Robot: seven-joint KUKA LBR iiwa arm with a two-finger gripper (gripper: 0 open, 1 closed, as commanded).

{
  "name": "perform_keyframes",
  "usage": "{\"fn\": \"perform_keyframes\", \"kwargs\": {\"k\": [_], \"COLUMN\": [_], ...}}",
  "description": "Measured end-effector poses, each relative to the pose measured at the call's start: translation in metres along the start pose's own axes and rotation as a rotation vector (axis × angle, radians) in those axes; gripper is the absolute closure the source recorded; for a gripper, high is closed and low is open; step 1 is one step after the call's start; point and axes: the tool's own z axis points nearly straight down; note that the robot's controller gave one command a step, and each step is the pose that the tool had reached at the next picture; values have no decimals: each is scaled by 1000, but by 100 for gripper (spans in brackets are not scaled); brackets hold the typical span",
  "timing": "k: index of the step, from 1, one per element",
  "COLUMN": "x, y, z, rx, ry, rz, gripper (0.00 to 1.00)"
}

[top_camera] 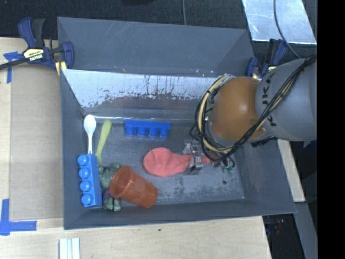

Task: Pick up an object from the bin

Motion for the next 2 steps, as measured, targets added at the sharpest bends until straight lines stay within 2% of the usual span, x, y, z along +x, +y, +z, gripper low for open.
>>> {"fn": "perform_keyframes", "kwargs": {"k": [1, 2], "x": [4, 1], "y": [4, 0], "z": [-49, -119], "rx": [0, 0], "ry": [6, 3], "rz": [-86, -18], "gripper": [100, 100]}}
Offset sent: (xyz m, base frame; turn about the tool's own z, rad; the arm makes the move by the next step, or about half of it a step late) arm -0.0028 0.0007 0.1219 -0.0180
